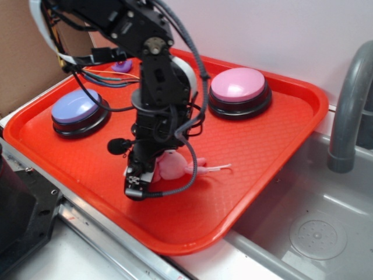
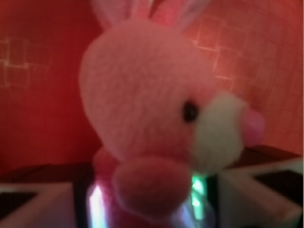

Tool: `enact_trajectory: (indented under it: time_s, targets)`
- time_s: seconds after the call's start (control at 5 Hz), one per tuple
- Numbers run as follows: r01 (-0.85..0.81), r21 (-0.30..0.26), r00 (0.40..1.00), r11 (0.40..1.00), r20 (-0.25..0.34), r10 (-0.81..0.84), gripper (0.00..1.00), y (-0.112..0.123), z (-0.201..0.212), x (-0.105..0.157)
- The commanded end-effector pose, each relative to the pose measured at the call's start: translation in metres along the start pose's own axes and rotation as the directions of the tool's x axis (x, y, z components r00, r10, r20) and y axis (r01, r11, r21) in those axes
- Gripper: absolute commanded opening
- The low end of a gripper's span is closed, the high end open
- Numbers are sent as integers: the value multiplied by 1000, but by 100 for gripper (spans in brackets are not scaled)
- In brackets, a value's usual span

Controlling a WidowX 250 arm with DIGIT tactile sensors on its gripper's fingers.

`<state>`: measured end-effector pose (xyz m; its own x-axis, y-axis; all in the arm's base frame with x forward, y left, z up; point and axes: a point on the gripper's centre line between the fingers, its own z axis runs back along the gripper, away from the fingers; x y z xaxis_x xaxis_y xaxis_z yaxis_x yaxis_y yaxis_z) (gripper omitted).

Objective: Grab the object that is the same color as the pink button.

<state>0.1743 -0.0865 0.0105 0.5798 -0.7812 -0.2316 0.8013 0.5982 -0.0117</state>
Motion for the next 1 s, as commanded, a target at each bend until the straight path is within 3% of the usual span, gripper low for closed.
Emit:
enact_trajectory:
  time_s: [0.0, 0.2, 0.4, 0.6, 0.8]
  targets:
    - [-442, 48, 874, 896, 249, 417, 0, 9, 79, -43]
    - [-658, 35, 727, 752, 290, 623, 0, 7, 124, -64]
    - [-826, 5, 539, 563, 297, 788, 0, -1, 170, -86]
    - [-902, 9, 413, 432, 312, 856, 0, -11, 217, -100]
    - [-914, -68, 372, 399, 250, 894, 0, -13, 234, -117]
